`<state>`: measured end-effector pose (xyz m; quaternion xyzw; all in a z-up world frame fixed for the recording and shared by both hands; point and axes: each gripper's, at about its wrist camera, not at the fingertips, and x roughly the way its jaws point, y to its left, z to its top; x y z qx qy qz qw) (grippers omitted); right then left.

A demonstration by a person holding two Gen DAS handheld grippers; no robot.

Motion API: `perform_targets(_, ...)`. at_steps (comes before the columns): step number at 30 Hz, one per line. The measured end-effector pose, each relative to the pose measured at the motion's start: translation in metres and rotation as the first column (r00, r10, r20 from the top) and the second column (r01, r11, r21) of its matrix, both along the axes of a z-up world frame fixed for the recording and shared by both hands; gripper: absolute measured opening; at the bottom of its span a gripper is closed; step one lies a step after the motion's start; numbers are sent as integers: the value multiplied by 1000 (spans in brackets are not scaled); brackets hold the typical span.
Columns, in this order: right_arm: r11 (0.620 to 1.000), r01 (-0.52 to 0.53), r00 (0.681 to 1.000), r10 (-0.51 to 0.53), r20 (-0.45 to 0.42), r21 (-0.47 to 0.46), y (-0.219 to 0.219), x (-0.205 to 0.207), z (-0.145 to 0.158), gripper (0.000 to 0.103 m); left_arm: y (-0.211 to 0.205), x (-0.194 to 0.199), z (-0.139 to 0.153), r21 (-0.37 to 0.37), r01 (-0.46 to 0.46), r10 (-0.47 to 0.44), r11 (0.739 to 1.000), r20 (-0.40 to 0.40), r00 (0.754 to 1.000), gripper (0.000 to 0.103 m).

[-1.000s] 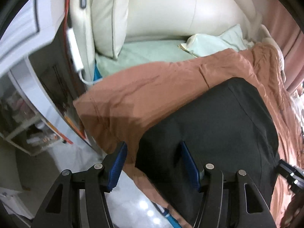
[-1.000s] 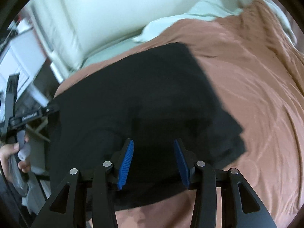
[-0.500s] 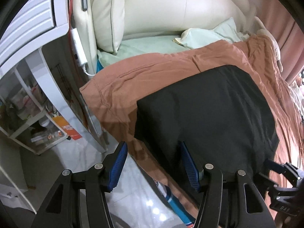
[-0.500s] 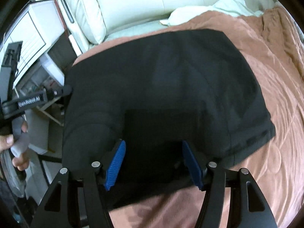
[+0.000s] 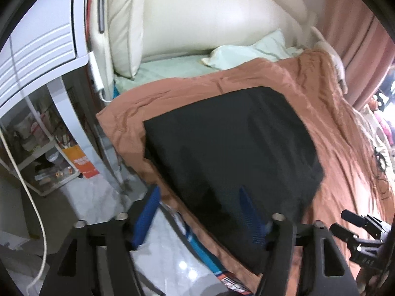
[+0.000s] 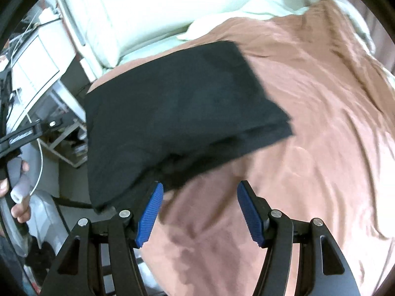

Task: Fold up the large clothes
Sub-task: 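Open both grippers and withdraw them from the placed bundle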

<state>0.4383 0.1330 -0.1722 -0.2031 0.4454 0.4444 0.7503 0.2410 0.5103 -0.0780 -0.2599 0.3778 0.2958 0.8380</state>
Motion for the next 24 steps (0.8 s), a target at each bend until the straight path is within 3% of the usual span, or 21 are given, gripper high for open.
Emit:
perform_targets(2,1000,31,999,-31,9,-5,-14,4,8,70,-13,-1,6,5,12,-12,1000,25,1000,89)
perform_targets(7,993,114,993,-114,11,39,-70,14,30,101,-45,1,18,11,54,-55,998,45,997,92)
perform_targets(10,985,164,986,-166,28,49,-101,15,39,102,-68,3,25,26,97,-99,995,54,994,96)
perform_targets(24,959,260,961,-269,69,115,-221,-9,62,102,-176,-11,48,62,218,-224,974,115,968,97)
